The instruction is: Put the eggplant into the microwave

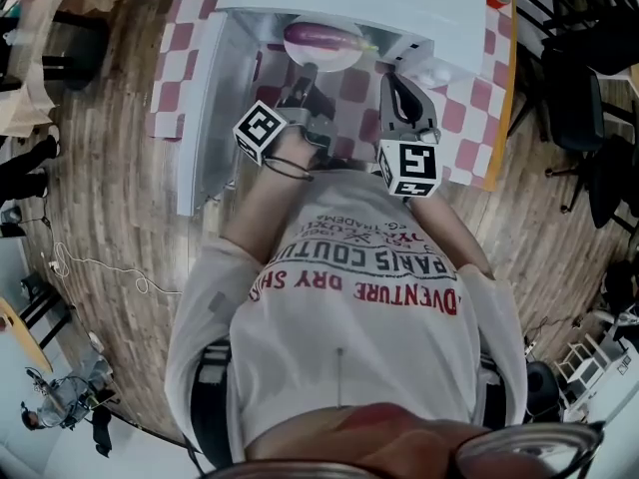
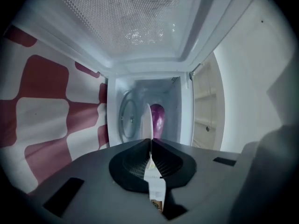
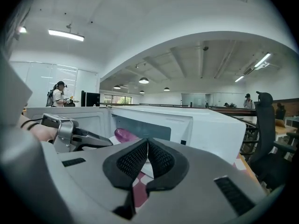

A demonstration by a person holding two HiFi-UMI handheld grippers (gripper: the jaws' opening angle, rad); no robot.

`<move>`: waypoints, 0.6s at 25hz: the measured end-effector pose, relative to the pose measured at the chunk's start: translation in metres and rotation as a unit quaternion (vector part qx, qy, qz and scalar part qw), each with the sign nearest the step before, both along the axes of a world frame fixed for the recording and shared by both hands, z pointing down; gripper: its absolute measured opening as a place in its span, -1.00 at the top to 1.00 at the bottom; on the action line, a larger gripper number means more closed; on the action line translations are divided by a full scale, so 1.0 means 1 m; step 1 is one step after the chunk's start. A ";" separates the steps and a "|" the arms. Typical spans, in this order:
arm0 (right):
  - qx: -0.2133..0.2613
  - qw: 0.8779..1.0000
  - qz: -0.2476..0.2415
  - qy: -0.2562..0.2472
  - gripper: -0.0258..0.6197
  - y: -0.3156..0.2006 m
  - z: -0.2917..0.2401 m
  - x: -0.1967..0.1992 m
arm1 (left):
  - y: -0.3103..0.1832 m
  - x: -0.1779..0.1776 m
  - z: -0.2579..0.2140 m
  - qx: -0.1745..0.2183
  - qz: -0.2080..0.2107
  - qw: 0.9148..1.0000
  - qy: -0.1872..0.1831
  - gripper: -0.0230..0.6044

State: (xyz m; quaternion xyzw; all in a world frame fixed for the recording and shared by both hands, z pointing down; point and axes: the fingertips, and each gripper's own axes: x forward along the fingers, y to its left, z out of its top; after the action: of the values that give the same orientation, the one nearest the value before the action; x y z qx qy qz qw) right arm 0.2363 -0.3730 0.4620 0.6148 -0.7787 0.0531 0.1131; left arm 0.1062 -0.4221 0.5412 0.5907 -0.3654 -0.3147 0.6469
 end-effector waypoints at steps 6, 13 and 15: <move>-0.013 1.000 -0.012 0.019 0.84 -0.019 0.014 -0.009 | -0.033 -0.002 0.025 -0.011 -0.015 1.000 0.008 0.83; -0.027 0.999 -0.009 0.019 0.84 -0.038 0.028 -0.011 | -0.060 0.002 0.045 -0.016 -0.009 1.000 -0.011 0.83; -0.031 0.999 -0.011 0.017 0.84 -0.040 0.030 -0.013 | -0.066 0.003 0.050 -0.020 -0.010 1.000 -0.014 0.83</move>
State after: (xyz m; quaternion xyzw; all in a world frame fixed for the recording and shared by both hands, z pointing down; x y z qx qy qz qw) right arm 0.2228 -0.4129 0.4925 0.6029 -0.7817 0.0649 0.1458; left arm 0.1093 -0.4877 0.5908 0.5787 -0.3863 -0.3054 0.6502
